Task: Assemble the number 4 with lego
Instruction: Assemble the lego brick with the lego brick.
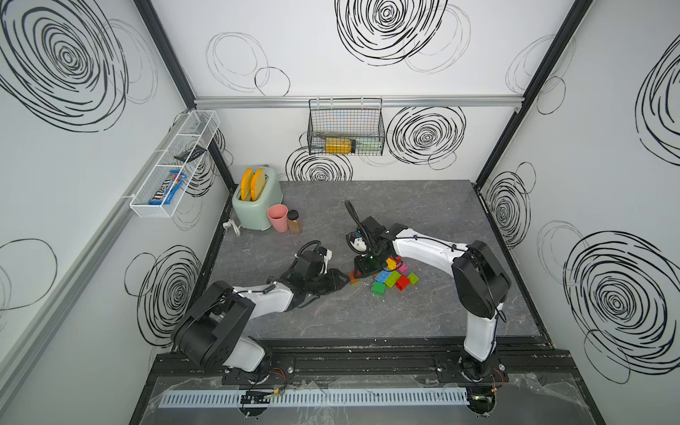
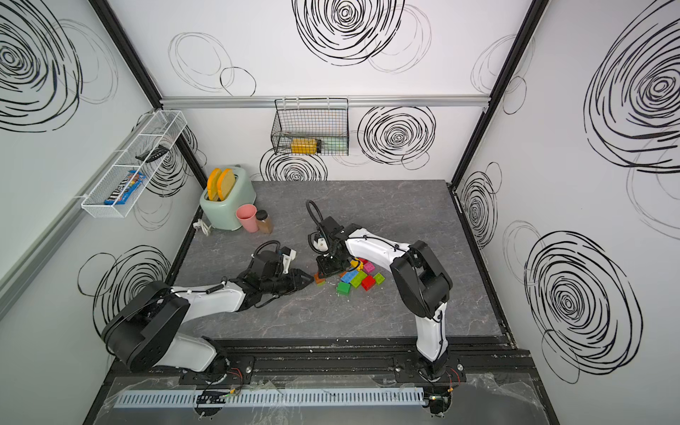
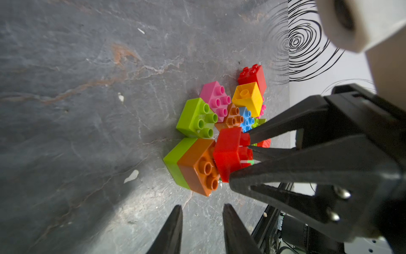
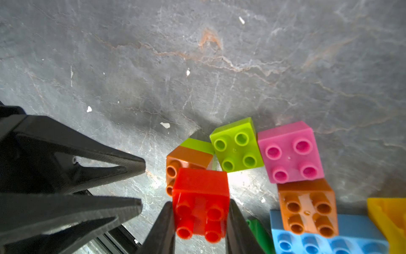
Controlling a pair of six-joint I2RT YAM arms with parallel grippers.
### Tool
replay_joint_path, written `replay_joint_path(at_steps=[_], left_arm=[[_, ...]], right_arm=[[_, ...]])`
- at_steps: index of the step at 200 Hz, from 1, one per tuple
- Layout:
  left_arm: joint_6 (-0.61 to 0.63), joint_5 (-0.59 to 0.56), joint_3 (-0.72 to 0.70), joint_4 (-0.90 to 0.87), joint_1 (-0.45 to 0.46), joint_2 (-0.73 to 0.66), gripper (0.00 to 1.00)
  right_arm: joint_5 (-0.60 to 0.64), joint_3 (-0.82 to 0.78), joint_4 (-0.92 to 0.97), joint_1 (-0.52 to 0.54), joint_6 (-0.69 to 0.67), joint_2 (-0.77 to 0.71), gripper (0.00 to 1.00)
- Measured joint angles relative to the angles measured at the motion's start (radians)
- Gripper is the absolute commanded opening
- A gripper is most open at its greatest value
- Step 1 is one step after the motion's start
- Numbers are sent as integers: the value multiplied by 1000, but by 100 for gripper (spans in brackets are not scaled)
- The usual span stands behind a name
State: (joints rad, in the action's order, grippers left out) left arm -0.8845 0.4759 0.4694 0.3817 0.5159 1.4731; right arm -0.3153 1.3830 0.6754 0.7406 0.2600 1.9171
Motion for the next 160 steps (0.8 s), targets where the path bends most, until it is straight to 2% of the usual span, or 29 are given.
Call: replay_joint_path(at_steps=[56,128,160], left_arm=[[0,3,0,29,0,38,32],[10,-3,-2,40,-2,53,30],[29,-23,-13,37,-16,53,30]], right_arm=[[43,16,11,26,27,8,0],[251,160,150,127,77,89,0],[302,208,211,148,99,125,0]])
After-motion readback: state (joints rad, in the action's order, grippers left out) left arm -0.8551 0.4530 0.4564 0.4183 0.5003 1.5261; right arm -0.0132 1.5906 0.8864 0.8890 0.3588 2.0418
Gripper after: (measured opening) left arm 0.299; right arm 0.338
